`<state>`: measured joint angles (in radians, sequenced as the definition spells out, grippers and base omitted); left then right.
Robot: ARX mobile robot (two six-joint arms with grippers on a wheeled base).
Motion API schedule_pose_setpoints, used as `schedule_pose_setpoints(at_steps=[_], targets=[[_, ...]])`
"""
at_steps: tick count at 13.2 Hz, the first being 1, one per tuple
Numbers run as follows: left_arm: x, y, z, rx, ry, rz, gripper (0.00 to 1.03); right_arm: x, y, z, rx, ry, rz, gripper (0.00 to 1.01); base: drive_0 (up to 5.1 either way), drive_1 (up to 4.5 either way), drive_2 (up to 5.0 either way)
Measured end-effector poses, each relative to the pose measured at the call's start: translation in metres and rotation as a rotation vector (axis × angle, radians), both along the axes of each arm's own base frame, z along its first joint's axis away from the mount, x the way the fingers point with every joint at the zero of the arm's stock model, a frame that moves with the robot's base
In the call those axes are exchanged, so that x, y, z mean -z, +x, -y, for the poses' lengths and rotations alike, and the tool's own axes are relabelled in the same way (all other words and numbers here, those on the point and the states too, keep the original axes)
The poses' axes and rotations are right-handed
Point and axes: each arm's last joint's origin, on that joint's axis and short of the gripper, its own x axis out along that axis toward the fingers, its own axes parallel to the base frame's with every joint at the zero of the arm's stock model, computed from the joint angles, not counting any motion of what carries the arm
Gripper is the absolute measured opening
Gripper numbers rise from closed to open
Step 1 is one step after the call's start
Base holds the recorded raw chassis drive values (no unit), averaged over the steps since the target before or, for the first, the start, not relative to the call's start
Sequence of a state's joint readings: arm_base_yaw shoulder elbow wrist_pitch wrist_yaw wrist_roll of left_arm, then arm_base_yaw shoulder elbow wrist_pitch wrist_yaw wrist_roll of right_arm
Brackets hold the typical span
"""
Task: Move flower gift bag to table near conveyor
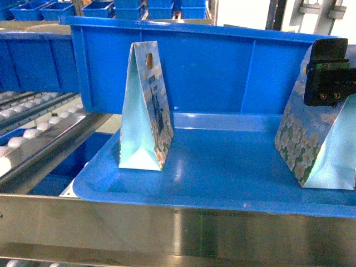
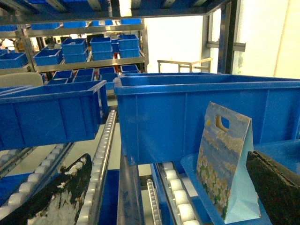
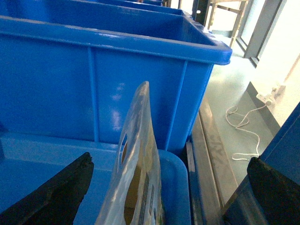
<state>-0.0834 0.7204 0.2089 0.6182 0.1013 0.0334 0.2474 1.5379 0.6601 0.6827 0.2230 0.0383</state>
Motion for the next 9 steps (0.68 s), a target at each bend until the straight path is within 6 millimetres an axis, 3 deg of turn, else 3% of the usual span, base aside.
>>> schedule_pose_setpoints(at_steps=[5,7,9], targets=[[0.0,0.0,0.0,0.0,0.0,0.0,0.98,0.0004,-0.0016,-0.0008,-0.033,0.019,-0.014,0.39,0.0,0.0,0.0],[0.0,0.0,0.0,0.0,0.0,0.0,0.98,-0.0007,-0.0026,-0.0005,-0.036,0.021,-0.01,0.2,0.0,0.0,0.0],[0.0,0.0,0.0,0.0,0.0,0.0,0.98,-0.0006,-0.0038,-0.0003,-0.038,0.023,-0.011,0.11,0.0,0.0,0.0]])
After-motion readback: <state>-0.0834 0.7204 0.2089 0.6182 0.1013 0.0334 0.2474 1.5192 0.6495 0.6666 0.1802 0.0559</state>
